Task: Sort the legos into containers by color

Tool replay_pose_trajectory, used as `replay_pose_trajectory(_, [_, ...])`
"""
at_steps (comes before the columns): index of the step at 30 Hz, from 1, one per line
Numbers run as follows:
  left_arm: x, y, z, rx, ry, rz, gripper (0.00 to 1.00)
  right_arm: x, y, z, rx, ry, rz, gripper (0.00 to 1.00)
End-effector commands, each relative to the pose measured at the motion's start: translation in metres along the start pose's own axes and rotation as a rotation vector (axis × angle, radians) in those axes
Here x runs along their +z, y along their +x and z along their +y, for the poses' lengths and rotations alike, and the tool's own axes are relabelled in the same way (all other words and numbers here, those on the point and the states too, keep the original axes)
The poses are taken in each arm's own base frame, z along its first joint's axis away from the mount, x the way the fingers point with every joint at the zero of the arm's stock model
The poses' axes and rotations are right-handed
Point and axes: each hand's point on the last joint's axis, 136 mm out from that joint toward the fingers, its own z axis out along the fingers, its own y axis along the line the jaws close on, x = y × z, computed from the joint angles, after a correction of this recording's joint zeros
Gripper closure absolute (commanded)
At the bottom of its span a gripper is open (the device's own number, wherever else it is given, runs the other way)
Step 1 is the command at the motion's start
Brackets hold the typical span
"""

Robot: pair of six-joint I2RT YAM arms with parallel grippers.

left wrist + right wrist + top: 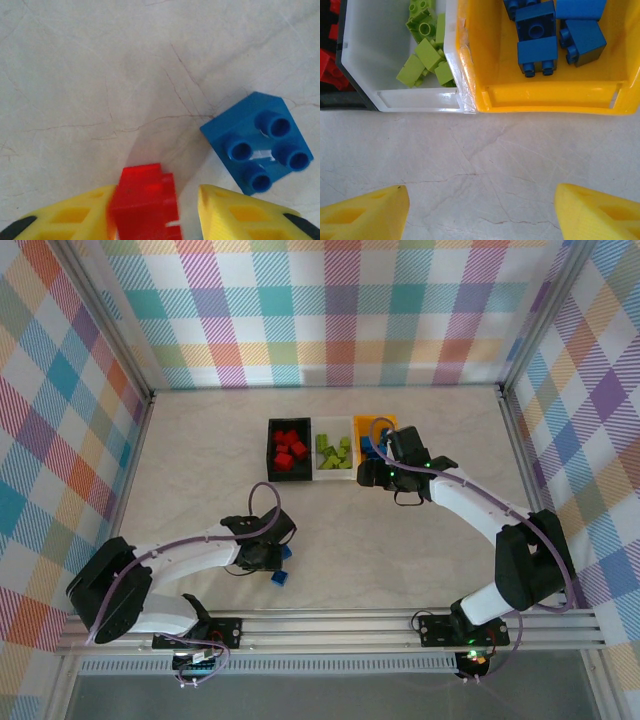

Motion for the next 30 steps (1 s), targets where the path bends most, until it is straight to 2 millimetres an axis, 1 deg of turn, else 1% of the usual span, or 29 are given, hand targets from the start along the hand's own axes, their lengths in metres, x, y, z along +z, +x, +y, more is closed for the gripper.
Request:
replay_pose_trajectory(1, [0.003, -0.002, 0.003, 0.006, -0.02, -0.001, 0.66, -0.003, -0.003, -0.001, -0.006, 0.0, -0.021, 0.23])
replay_pose_trajectory(2, [0.001, -0.004, 0.002, 0.005, -0.017, -0.008, 0.69, -0.003, -0.003, -0.001, -0.004, 0.0, -0.022, 0.23])
replay_pose_trajectory(5, [-0.011, -0.011, 0.001, 0.001, -0.01, -0.035, 0.74, -0.003, -0.002, -0.002, -0.004, 0.001, -0.022, 0.23])
replay_pose_trajectory(8, [-0.03, -0.024, -0.003, -0.005, 0.007, -0.078, 0.76, -0.005, -0.004, -0.001, -0.002, -0.004, -0.031, 0.23])
replay_pose_trajectory(9, [-0.04, -0.033, -0.005, -0.009, 0.014, -0.104, 0.77, -0.006, -0.004, 0.0, -0.003, -0.006, -0.035, 0.23])
replay_pose_trajectory(11, [-0.056, -0.054, -0.009, -0.027, 0.029, -0.154, 0.77, -0.008, -0.006, 0.001, -0.003, -0.009, -0.039, 0.23])
replay_pose_trajectory(13, [-0.071, -0.084, -0.013, -0.06, 0.048, -0.214, 0.77, -0.009, -0.005, 0.002, -0.003, -0.016, -0.038, 0.23])
replay_pose_trajectory(15, [-0.082, -0.12, -0.02, -0.095, 0.069, -0.269, 0.77, -0.009, -0.004, 0.002, -0.003, -0.021, -0.037, 0.23])
replay_pose_trajectory(16, [-0.085, -0.135, -0.023, -0.104, 0.072, -0.292, 0.78, -0.008, -0.002, 0.001, -0.003, -0.019, -0.034, 0.23])
replay_pose_trajectory(17, [-0.089, -0.154, -0.027, -0.115, 0.078, -0.32, 0.78, -0.008, -0.001, 0.001, -0.004, -0.02, -0.034, 0.23])
replay_pose_trajectory(19, [-0.088, -0.187, -0.031, -0.133, 0.076, -0.35, 0.78, -0.006, 0.003, -0.001, -0.006, -0.013, -0.023, 0.23])
replay_pose_trajectory(21, [-0.077, -0.218, -0.032, -0.163, 0.066, -0.358, 0.78, -0.004, 0.006, -0.003, -0.002, -0.012, -0.014, 0.23])
replay_pose_trajectory(24, [-0.064, -0.256, -0.034, -0.198, 0.05, -0.379, 0.79, -0.003, 0.01, -0.004, 0.0, -0.012, -0.011, 0.23])
replay_pose_trajectory(27, [-0.052, -0.286, -0.036, -0.211, 0.024, -0.395, 0.79, -0.004, 0.012, -0.005, 0.003, -0.015, -0.008, 0.23])
replay_pose_trajectory(30, [-0.041, -0.308, -0.037, -0.236, 0.016, -0.389, 0.79, -0.005, 0.013, -0.005, 0.0, -0.018, -0.009, 0.23])
